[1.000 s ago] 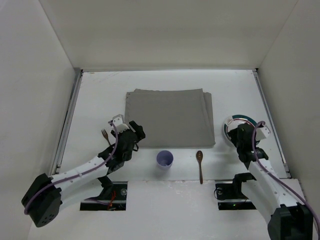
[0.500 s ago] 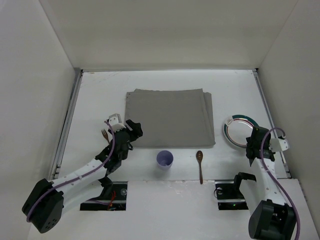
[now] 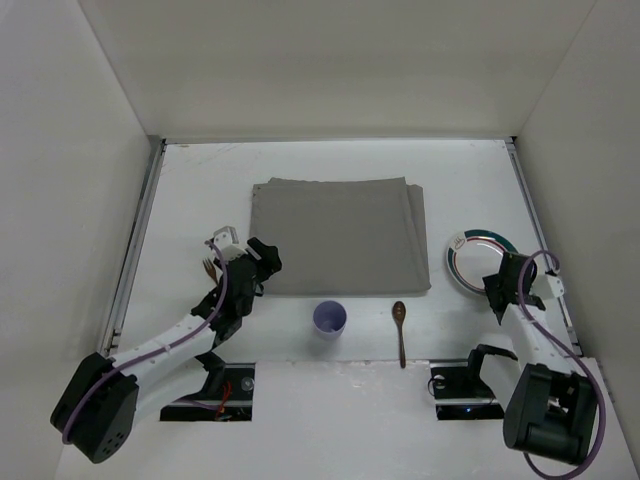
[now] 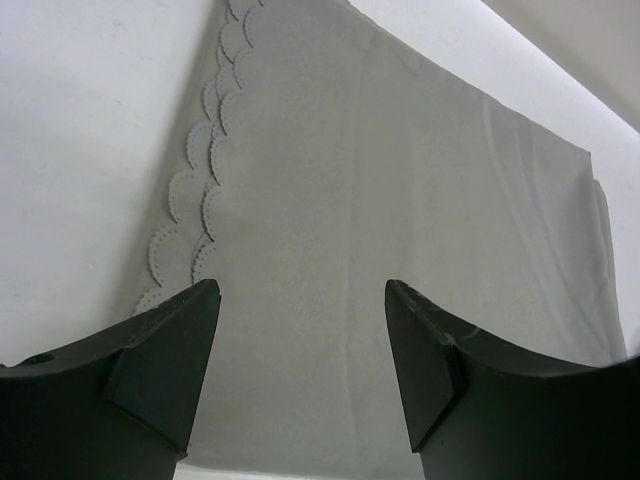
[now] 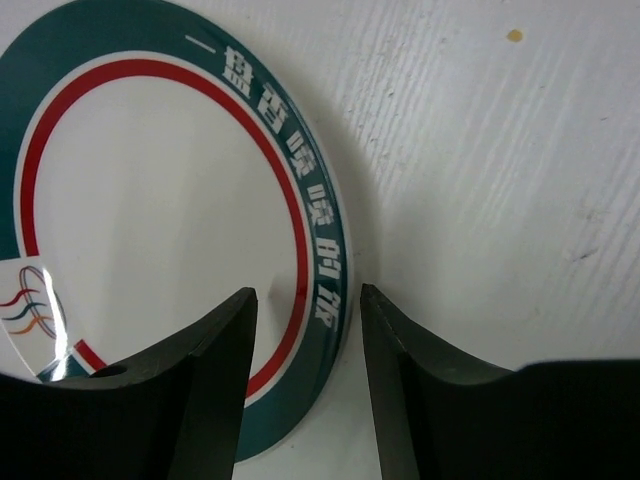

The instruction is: Set the dinner table for one person

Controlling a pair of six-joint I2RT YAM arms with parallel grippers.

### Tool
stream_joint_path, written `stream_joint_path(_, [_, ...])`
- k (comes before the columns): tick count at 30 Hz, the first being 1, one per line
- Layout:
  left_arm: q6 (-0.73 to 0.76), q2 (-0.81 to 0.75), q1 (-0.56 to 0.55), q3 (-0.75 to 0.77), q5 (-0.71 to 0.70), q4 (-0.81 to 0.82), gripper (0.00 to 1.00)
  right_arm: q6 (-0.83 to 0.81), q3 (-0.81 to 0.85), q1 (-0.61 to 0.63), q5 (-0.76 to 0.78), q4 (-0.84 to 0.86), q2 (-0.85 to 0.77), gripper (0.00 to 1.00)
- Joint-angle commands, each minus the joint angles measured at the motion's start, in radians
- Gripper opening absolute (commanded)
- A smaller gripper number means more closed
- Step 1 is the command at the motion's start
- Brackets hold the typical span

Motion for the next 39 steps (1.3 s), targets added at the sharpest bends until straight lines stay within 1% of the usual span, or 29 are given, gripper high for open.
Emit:
stream_joint_path(1, [-0.015,-0.017,0.019,-0.017,0.004,0.044,0.65,0.011,0.007,-0.006,-0.060,0.120,0.031,0.51])
stream_joint_path(4, [-0.015,-0.020,0.021,-0.023,0.004,0.047,0.65,0.019,0.013,-0.009,-0.074,0.170,0.097,0.45])
stream_joint_path(7, [-0.015,-0.011,0.022,-0.024,-0.001,0.051,0.65,0.050,-0.013,-0.023,-0.096,0.232,0.109,0.39])
stream_joint_path(12, [-0.018,0.014,0.022,-0.021,-0.006,0.051,0.65,0.051,-0.017,-0.025,-0.096,0.242,0.112,0.39])
stream_joint_path(13, [-0.018,0.020,0.022,-0.021,-0.002,0.054,0.65,0.085,-0.032,-0.046,-0.129,0.326,0.164,0.25])
stream_joint_path(17, [-0.018,0.015,0.024,-0.023,-0.001,0.056,0.65,0.090,-0.034,-0.049,-0.132,0.354,0.162,0.12])
stream_joint_path(19, [-0.018,0.014,0.025,-0.024,-0.006,0.057,0.65,0.090,-0.045,-0.063,-0.145,0.368,0.113,0.08])
stream_joint_path(21, [-0.018,0.021,0.031,-0.026,-0.007,0.062,0.65,0.084,-0.042,-0.058,-0.119,0.348,0.032,0.06])
stream_joint_path(25, [-0.020,-0.018,0.054,-0.038,-0.007,0.062,0.65,0.024,0.033,-0.052,-0.037,0.229,-0.163,0.06])
stream_joint_path(28, [-0.024,-0.034,0.067,-0.047,-0.009,0.062,0.65,-0.036,0.104,-0.045,-0.016,0.172,-0.298,0.05])
stream_joint_path(31, [-0.030,-0.029,0.071,-0.050,-0.009,0.062,0.63,-0.039,0.147,0.038,-0.033,0.176,-0.319,0.05])
stream_joint_path(34, [-0.030,0.012,0.070,-0.040,0.001,0.080,0.57,-0.027,0.173,0.182,-0.040,0.222,-0.291,0.05])
stream_joint_path(37, [-0.021,0.040,0.065,-0.032,-0.005,0.077,0.51,-0.050,0.214,0.352,-0.085,0.323,-0.186,0.05])
stream_joint_path(39, [-0.021,0.052,0.073,-0.030,-0.007,0.083,0.49,-0.083,0.259,0.443,-0.134,0.370,-0.095,0.05])
